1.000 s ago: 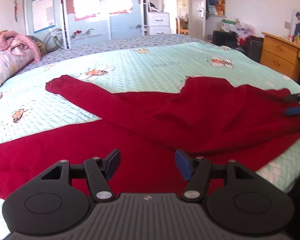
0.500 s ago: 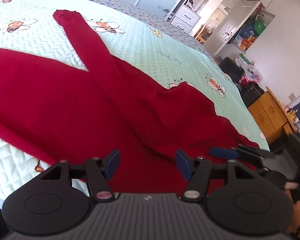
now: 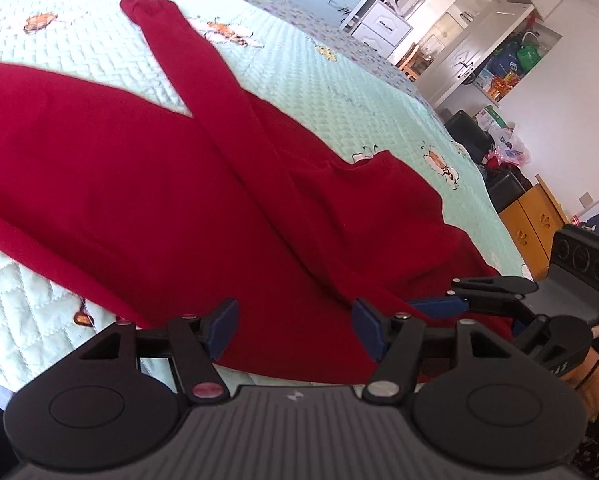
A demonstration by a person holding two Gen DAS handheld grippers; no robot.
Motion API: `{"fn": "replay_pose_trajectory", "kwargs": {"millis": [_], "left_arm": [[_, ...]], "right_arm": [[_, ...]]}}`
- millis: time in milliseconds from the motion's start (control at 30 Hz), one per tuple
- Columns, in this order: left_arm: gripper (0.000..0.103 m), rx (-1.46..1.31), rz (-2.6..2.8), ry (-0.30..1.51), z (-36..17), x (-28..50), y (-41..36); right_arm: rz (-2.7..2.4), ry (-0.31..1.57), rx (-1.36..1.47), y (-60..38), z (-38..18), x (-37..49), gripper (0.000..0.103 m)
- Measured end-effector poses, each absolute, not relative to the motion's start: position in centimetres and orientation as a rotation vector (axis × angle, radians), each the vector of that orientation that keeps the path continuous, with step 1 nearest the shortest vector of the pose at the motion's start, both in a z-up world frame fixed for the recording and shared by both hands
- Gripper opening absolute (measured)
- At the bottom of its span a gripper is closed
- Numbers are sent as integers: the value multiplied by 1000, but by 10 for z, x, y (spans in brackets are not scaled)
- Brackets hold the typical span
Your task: Fold clothes
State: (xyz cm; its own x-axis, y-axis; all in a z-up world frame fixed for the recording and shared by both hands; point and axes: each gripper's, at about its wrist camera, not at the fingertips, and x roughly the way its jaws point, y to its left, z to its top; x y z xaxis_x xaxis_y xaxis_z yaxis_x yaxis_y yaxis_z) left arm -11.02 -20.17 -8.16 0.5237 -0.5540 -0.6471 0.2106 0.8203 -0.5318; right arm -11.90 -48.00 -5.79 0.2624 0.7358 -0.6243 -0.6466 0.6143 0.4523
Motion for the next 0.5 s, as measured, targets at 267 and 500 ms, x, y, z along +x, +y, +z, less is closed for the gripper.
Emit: {"fn": "replay_pose_trajectory", "kwargs": {"millis": [267,500], "left_arm": [[68,-422,-476,905,-79,-110,-196],[68,-446,-469,898,-80,-110,-191]], "right_arm": [[798,932,34,-455,-64,-109,4],[768,813,6,-457,-44,-141,2]]}}
